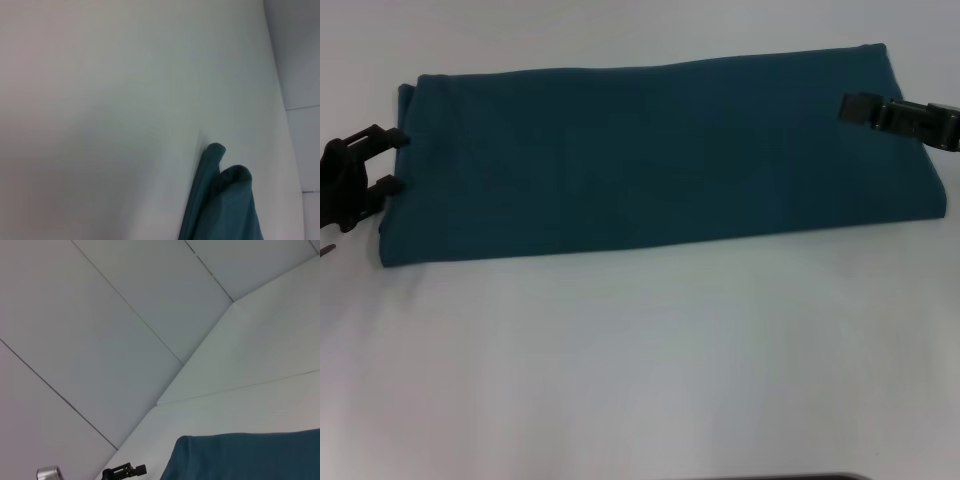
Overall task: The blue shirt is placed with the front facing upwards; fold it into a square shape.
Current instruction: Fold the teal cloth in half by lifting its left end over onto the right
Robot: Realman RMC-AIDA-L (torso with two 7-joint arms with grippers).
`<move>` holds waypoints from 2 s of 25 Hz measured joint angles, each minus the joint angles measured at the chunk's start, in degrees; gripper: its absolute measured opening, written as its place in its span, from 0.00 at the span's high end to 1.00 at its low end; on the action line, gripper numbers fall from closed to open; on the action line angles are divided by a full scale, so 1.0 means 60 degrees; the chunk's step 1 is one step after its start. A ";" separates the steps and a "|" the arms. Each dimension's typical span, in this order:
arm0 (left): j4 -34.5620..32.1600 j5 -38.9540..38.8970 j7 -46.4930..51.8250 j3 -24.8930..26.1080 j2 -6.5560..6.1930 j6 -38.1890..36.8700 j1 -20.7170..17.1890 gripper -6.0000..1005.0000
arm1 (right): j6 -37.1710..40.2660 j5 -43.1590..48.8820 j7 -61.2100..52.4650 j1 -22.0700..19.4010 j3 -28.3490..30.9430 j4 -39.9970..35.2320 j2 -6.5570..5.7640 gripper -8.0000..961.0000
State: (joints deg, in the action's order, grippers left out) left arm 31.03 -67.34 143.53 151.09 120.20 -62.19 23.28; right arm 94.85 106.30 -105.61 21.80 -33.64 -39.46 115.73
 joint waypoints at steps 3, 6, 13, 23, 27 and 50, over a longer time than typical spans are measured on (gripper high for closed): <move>-0.0041 0.0039 -0.0033 -0.0010 -0.0024 -0.0113 0.0014 0.28 | 0.0000 0.0000 -0.0017 0.0000 0.0000 0.0000 0.0003 0.05; 0.0128 0.0034 -0.0040 0.0051 -0.0025 -0.0401 0.0000 0.29 | 0.0001 -0.0005 -0.0044 0.0000 0.0006 0.0001 0.0004 0.05; 0.0497 0.0002 0.0043 0.0108 0.0022 -0.0715 0.0040 0.29 | 0.0007 -0.0006 -0.0077 -0.0002 0.0026 0.0014 0.0004 0.05; 0.0405 0.0052 -0.0013 0.0015 0.0240 0.0288 0.0284 0.28 | -0.0243 -0.0006 -0.0059 -0.0033 -0.0043 0.0202 -0.0004 0.05; 0.0307 0.0105 -0.0024 -0.0025 0.0225 0.0379 0.0360 0.28 | -0.0250 -0.0006 -0.0037 -0.0005 -0.0027 0.0275 -0.0034 0.05; 0.1849 0.0810 -0.1202 -0.1686 -0.1526 -0.3556 0.0317 0.28 | -0.0144 -0.0004 0.0045 -0.0011 -0.0061 0.0184 -0.0243 0.05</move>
State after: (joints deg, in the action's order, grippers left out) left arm 42.13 -62.47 136.31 140.98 111.04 -83.52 25.18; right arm 93.99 106.27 -105.34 21.73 -34.01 -38.35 114.27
